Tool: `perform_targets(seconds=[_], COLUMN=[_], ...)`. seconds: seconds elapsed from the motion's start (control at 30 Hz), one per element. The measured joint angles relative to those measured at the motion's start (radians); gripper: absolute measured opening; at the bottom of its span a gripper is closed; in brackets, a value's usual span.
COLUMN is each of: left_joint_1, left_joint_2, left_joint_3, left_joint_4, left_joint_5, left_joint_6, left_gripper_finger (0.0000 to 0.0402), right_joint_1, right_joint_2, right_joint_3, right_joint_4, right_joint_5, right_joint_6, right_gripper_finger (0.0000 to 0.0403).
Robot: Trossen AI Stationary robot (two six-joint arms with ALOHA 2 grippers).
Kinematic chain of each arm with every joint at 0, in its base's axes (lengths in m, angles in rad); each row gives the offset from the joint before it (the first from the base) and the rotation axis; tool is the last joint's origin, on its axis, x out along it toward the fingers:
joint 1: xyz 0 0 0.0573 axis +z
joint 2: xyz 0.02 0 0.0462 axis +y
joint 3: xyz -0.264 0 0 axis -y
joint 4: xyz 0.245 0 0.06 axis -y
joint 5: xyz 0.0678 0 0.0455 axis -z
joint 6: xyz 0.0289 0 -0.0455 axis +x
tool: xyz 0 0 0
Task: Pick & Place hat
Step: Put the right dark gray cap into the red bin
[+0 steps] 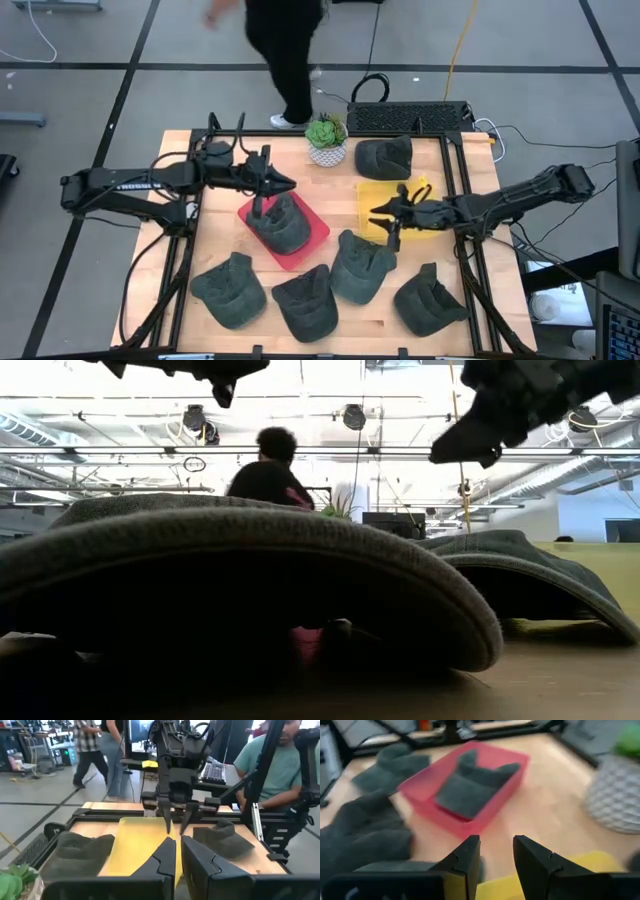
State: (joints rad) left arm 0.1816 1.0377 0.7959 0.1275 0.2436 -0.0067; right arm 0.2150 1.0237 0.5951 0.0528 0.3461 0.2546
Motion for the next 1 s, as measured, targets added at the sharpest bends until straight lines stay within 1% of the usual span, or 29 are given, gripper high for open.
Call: perform_targets(seconds=[0.17, 0.23, 0.37, 0.53, 0.67, 0.73, 0.8, 0.87, 1.0], left_joint_1=[-0.081, -0.113, -0.167, -0.217, -0.237, -0.245, -0.257, -0.272, -0.298], left_joint_2=[-0.098, -0.136, -0.177, -0.168, -0.166, -0.168, -0.169, -0.17, -0.169], left_joint_3=[0.0, 0.0, 0.0, 0.0, 0.0, 0.0, 0.0, 0.0, 0.0], left_joint_4=[-0.11, -0.138, -0.158, -0.162, -0.164, -0.162, -0.161, -0.153, -0.157], left_joint_5=[-0.157, -0.184, -0.186, -0.171, -0.167, -0.167, -0.167, -0.167, -0.167], left_joint_6=[0.016, 0.027, 0.043, 0.053, 0.05, 0.047, 0.038, 0.035, 0.045], left_gripper_finger=[0.0031, 0.0031, 0.0031, 0.0031, 0.0031, 0.0031, 0.0031, 0.0031, 0.0031], right_joint_1=[0.076, 0.104, 0.131, 0.135, 0.134, 0.137, 0.145, 0.149, 0.147], right_joint_2=[0.103, 0.153, 0.252, 0.389, 0.467, 0.499, 0.523, 0.545, 0.569], right_joint_3=[0.13, 0.18, 0.291, 0.427, 0.479, 0.483, 0.483, 0.483, 0.483], right_joint_4=[-0.107, -0.15, -0.265, -0.462, -0.529, -0.527, -0.535, -0.536, -0.496], right_joint_5=[-0.007, -0.005, -0.009, -0.099, -0.19, -0.271, -0.324, -0.35, -0.343], right_joint_6=[0.023, 0.06, 0.159, 0.296, 0.366, 0.407, 0.455, 0.495, 0.53], right_gripper_finger=[0.0109, 0.0109, 0.011, 0.011, 0.0112, 0.0122, 0.014, 0.0163, 0.0202])
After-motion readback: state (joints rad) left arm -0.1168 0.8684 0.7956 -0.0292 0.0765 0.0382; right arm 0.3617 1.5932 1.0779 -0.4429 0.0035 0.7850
